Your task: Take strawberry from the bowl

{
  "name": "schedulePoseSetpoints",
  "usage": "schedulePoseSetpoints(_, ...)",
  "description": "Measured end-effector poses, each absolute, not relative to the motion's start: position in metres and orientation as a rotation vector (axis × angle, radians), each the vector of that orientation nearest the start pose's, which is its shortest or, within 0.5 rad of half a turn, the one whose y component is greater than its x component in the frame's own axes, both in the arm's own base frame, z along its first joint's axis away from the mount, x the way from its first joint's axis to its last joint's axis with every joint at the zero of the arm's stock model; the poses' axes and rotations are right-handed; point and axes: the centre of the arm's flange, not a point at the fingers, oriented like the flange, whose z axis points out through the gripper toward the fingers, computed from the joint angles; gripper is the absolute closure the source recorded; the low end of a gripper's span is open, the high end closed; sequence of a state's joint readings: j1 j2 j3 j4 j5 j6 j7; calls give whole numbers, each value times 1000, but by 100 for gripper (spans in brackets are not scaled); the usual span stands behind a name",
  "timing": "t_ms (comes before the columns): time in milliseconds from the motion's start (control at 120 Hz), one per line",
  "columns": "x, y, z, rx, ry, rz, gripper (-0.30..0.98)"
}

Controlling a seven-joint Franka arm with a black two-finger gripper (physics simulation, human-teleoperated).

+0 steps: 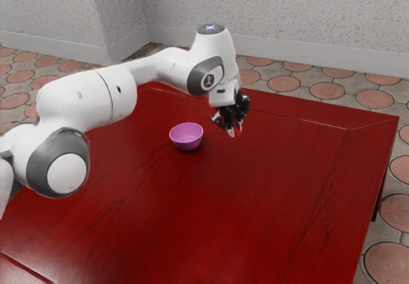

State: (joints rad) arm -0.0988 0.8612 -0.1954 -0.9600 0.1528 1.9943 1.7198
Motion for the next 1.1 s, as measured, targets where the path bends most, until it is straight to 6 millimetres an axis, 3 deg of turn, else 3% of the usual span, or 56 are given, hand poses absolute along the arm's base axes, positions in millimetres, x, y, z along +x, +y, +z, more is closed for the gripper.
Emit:
schedulePoseSetpoints(117,769,-190,349,-1646,2563,-191,69)
schedulePoseSetpoints(308,768,-194,305,-1697,2588,-141,62)
schedulePoseSetpoints(467,767,-193,298,-1724,2581,-119,31)
schedulePoseSetpoints(558,765,-192,300,-1740,2573,-104,20)
schedulePoseSetpoints(650,752,-174,304,-1801,2534,-22,13)
schedulePoseSetpoints(717,728,-149,331,-1882,2472,42,10)
schedulePoseSetpoints(817,663,-89,410,-2066,2281,98,6)
schedulePoseSetpoints(892,620,-59,474,-2204,2117,72,4)
schedulePoseSetpoints(1017,573,-19,555,-2434,1822,25,2)
schedulePoseSetpoints(1100,552,0,585,-2558,1649,16,2)
